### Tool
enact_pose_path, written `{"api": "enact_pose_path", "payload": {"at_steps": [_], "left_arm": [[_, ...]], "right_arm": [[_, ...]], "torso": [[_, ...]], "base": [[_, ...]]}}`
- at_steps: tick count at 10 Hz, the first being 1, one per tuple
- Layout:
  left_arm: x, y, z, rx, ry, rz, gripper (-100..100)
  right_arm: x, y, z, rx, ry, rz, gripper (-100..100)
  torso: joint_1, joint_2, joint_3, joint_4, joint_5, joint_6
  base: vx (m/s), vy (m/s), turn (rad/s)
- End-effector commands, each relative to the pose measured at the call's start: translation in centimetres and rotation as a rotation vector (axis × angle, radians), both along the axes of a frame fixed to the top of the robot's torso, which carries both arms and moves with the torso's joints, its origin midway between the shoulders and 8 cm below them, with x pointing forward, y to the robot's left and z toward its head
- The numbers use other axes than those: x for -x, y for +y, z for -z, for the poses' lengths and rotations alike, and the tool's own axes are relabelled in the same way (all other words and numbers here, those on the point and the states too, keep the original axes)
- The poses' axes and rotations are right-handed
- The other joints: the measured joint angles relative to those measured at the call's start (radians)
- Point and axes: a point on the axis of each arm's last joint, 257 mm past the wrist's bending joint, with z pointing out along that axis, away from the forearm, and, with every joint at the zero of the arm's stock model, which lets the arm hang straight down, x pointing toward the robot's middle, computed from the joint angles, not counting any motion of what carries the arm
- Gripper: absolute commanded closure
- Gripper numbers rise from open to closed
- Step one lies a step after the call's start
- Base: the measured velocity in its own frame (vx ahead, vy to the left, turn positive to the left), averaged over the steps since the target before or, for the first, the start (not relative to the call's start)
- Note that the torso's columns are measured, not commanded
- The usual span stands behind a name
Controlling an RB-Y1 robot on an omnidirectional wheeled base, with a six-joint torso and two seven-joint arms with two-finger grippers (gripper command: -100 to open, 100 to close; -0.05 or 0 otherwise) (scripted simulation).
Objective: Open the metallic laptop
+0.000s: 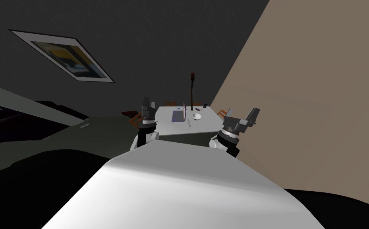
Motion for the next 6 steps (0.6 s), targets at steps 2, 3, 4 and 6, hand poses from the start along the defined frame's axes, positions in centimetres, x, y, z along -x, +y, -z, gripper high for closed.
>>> {"api": "enact_pose_path", "payload": {"at_steps": [2, 3, 4, 6], "left_arm": [[0.0, 0.0, 0.0, 0.0, 0.0, 0.0, 0], [0.0, 0.0, -0.01, 0.0, 0.0, 0.0, 0], [0.0, 0.0, -0.01, 0.0, 0.0, 0.0, 0], [0.01, 0.0, -0.01, 0.0, 0.0, 0.0, 0]], "right_arm": [[0.0, 0.0, 0.0, 0.0, 0.0, 0.0, 0], [0.0, 0.0, -0.01, 0.0, 0.0, 0.0, 0], [0.01, 0.0, -0.01, 0.0, 0.0, 0.0, 0], [0.01, 0.0, -0.01, 0.0, 0.0, 0.0, 0]], "torso": [[0.0, 0.104, -0.209, 0.105, 0.0, 0.0], [0.0, 0.175, -0.351, 0.176, 0.0, 0.0], [0.0, 0.248, -0.497, 0.248, 0.0, 0.0], [0.0, 0.396, -0.792, 0.396, 0.0, 0.0]], "base": [[0.0, 0.0, 0.0], [0.0, 0.0, 0.0], [0.0, 0.0, 0.0], [0.0, 0.0, 0.0]]}}
